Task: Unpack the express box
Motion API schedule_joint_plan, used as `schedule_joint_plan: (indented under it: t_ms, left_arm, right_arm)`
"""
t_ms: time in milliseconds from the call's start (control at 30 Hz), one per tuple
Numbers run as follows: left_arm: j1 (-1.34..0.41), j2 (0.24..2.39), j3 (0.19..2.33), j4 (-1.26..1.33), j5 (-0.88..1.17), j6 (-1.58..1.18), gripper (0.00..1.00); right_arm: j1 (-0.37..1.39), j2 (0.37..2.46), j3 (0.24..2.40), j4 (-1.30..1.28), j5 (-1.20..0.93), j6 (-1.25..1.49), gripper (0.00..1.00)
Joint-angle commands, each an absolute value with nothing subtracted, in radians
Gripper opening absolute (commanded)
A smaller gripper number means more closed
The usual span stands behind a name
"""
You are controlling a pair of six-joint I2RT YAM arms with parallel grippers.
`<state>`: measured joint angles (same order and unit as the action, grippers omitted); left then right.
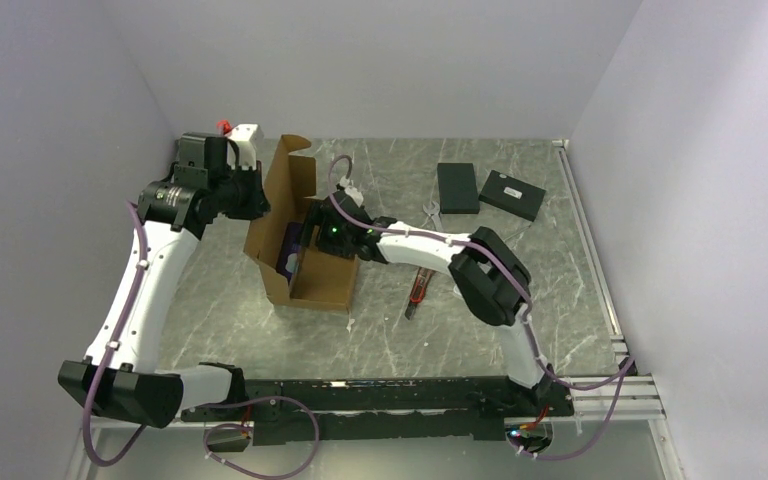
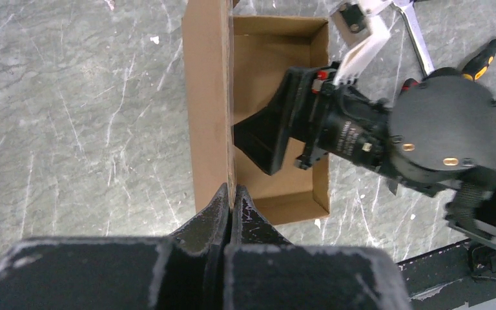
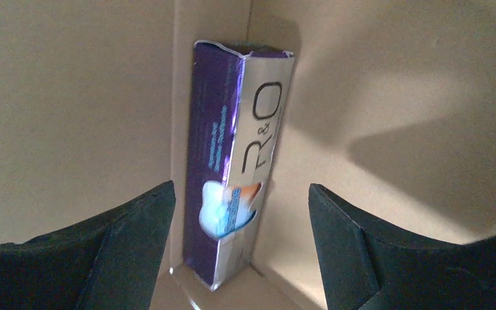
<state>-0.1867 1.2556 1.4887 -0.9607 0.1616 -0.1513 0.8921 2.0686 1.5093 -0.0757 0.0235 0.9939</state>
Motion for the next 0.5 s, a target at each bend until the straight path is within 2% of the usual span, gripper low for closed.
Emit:
schedule_joint_plan:
  t_ms: [0, 267, 467]
  left_arm:
    - [-0.187, 1.218, 1.468, -0.908, 0.175, -0.169, 0.00]
    - [-0.187, 1.212, 1.462, -0.907, 0.172, -0.163, 0.00]
    - [-0.187, 1.206, 1.445, -0.900, 0.162, -0.164, 0.00]
  right_arm:
    - [0.912, 2.143, 1.614, -0.095, 0.114, 1.051, 0.79]
    - [0.956, 2.239, 1.742, -0.170, 0.230, 1.020, 0.90]
    - [0.978, 2.299, 1.818, -0.253, 0.325, 1.017, 0.91]
